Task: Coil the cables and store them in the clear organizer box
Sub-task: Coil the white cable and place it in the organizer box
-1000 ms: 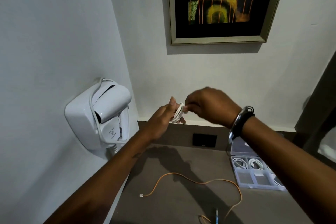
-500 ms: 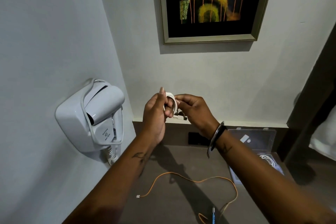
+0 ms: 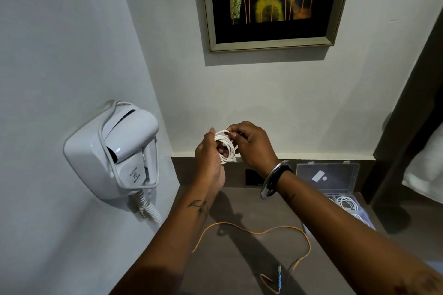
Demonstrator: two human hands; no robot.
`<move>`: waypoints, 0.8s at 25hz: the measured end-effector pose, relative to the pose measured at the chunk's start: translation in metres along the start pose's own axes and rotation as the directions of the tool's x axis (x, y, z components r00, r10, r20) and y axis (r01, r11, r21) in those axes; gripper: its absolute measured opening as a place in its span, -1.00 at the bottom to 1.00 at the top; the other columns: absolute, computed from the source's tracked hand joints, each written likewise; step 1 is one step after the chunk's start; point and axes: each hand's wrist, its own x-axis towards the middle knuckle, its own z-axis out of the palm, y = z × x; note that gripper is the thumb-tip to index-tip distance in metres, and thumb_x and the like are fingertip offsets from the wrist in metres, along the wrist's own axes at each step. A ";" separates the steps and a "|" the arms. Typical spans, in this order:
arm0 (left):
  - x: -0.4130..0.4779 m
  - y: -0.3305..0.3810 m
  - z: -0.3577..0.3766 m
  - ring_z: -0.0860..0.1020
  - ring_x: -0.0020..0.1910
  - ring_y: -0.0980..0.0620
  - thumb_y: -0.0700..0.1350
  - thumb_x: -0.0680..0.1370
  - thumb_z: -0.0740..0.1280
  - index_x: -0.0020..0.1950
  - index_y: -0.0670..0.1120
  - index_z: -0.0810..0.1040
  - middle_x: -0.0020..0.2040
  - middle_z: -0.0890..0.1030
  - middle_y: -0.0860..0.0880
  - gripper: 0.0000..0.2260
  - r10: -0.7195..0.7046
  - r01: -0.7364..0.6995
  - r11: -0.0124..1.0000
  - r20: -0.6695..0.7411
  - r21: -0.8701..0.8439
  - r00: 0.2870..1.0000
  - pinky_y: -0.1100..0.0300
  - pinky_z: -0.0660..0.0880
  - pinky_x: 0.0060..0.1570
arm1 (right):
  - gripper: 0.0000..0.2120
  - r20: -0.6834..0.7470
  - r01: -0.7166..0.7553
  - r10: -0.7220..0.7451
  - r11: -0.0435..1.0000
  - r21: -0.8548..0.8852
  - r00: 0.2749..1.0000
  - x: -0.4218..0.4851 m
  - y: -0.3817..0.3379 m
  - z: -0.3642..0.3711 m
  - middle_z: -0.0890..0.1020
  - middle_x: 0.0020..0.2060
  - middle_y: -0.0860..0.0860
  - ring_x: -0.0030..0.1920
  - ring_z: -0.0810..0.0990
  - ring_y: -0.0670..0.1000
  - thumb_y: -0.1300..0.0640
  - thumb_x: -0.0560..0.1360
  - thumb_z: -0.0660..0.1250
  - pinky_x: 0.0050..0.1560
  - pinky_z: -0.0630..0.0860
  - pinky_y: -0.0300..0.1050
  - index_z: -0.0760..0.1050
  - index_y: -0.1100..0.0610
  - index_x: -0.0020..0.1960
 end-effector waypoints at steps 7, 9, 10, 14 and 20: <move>0.011 -0.016 -0.007 0.50 -0.43 0.03 0.15 0.60 0.18 -0.37 -0.04 0.53 -0.45 0.52 -0.02 -0.57 0.279 -0.275 0.918 0.027 0.286 0.960 0.15 0.47 -0.38 | -0.80 0.130 -0.299 0.276 0.931 0.210 0.952 0.000 0.003 0.003 0.61 -0.32 0.14 -0.30 0.57 0.13 0.23 0.55 0.23 -0.21 0.55 0.00 0.59 0.24 -0.15; 0.014 -0.018 -0.007 0.52 -0.47 0.05 0.17 0.60 0.18 -0.36 -0.05 0.58 -0.48 0.55 0.00 -0.55 0.248 -0.246 0.918 0.035 0.312 0.968 0.18 0.50 -0.42 | -0.76 0.314 -0.508 0.414 0.793 0.336 0.854 0.000 0.010 0.000 0.58 -0.37 0.08 -0.34 0.50 0.04 0.26 0.55 0.16 -0.27 0.43 -0.10 0.58 0.20 -0.15; 0.016 -0.018 -0.008 0.56 -0.46 0.08 0.19 0.59 0.18 -0.34 -0.03 0.62 -0.48 0.60 0.01 -0.55 0.189 -0.192 0.931 0.041 0.310 0.981 0.22 0.52 -0.44 | -0.74 0.434 -0.620 0.462 0.695 0.365 0.773 0.000 0.014 -0.002 0.56 -0.38 0.04 -0.36 0.47 0.00 0.27 0.55 0.11 -0.29 0.38 -0.13 0.56 0.16 -0.14; 0.019 -0.030 -0.022 0.58 -0.33 -0.02 0.18 0.58 0.21 -0.17 -0.12 0.57 -0.34 0.62 -0.09 -0.61 -0.145 0.108 0.974 0.178 0.201 0.973 0.16 0.54 -0.28 | -0.71 0.653 -0.814 0.547 0.547 0.196 0.524 0.001 0.030 -0.014 0.57 -0.32 -0.02 -0.38 0.50 -0.10 0.24 0.54 0.06 -0.28 0.34 -0.16 0.53 0.07 -0.15; 0.020 -0.059 -0.020 0.46 -0.35 0.02 0.00 0.62 0.24 -0.25 -0.09 0.40 -0.36 0.48 -0.06 -0.72 0.219 -0.243 0.872 0.107 0.424 0.970 0.16 0.42 -0.27 | -0.78 0.497 -0.704 0.588 0.707 0.066 0.638 -0.021 0.036 -0.008 0.57 -0.19 0.20 -0.26 0.47 0.09 0.28 0.41 0.15 -0.23 0.33 -0.08 0.58 0.18 -0.17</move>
